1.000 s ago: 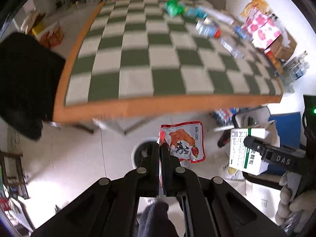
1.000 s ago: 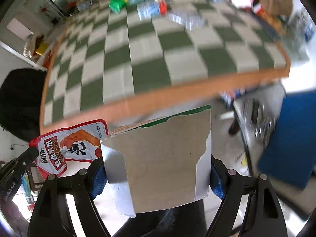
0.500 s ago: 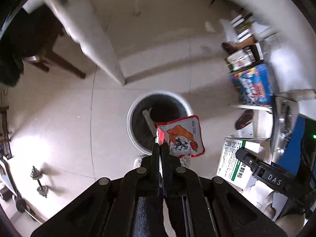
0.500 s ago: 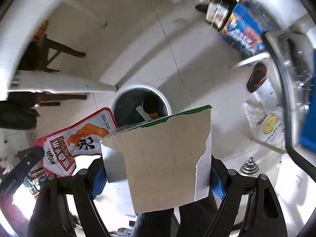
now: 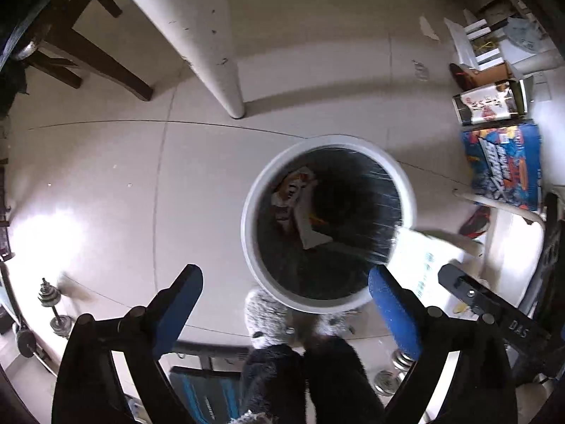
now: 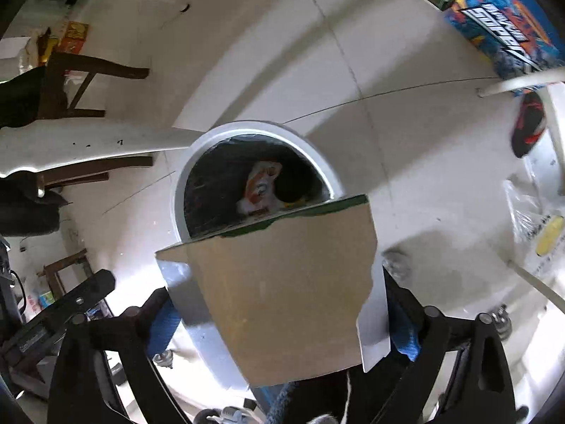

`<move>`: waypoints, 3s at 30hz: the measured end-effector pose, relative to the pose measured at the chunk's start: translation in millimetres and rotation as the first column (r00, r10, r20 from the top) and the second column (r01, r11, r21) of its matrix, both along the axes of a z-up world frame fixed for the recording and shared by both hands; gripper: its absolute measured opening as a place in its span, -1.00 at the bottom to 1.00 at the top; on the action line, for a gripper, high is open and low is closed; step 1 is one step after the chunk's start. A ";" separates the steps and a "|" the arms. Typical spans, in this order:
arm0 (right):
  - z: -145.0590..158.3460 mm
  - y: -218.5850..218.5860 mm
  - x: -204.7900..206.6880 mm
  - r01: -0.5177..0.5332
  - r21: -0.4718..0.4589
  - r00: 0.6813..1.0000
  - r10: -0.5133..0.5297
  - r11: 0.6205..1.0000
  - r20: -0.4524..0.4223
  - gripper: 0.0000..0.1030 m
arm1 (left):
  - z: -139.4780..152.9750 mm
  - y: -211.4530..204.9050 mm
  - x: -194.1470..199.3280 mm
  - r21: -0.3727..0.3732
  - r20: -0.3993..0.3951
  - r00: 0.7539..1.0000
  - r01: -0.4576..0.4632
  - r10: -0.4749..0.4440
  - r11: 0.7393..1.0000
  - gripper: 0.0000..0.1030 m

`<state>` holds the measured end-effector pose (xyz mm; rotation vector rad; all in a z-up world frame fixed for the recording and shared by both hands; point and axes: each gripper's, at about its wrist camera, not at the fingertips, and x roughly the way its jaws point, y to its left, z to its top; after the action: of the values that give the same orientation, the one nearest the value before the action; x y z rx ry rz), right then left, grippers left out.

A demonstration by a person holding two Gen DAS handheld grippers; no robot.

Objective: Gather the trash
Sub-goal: 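Carry the wrapper and cardboard to the trash bin and release both, then move both tools back over the table, then grasp the milk carton with the left tool while the right tool grasps the foil blister pack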

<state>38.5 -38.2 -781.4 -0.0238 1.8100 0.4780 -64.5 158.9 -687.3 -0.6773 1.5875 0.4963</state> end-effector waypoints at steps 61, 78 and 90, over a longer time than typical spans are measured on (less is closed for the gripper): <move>511.9 -15.5 184.1 -0.098 -0.117 0.896 0.139 0.988 0.423 1.00 | 411.0 -28.9 170.4 0.449 0.219 0.943 0.131 -0.251 0.884 1.00; 373.2 63.2 408.1 -0.365 -0.249 0.861 0.427 0.897 0.277 0.38 | 341.6 -18.0 355.7 0.400 0.028 0.937 0.308 -0.347 0.863 1.00; 376.2 -44.8 471.5 0.000 -0.199 0.972 0.046 0.980 0.230 0.34 | 319.7 -113.3 472.4 0.404 -0.206 0.395 0.868 -0.895 0.290 0.99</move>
<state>510.0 -83.0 -405.2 -0.2299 1.6194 0.2964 407.8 45.6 -367.6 0.6232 1.4399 -0.0396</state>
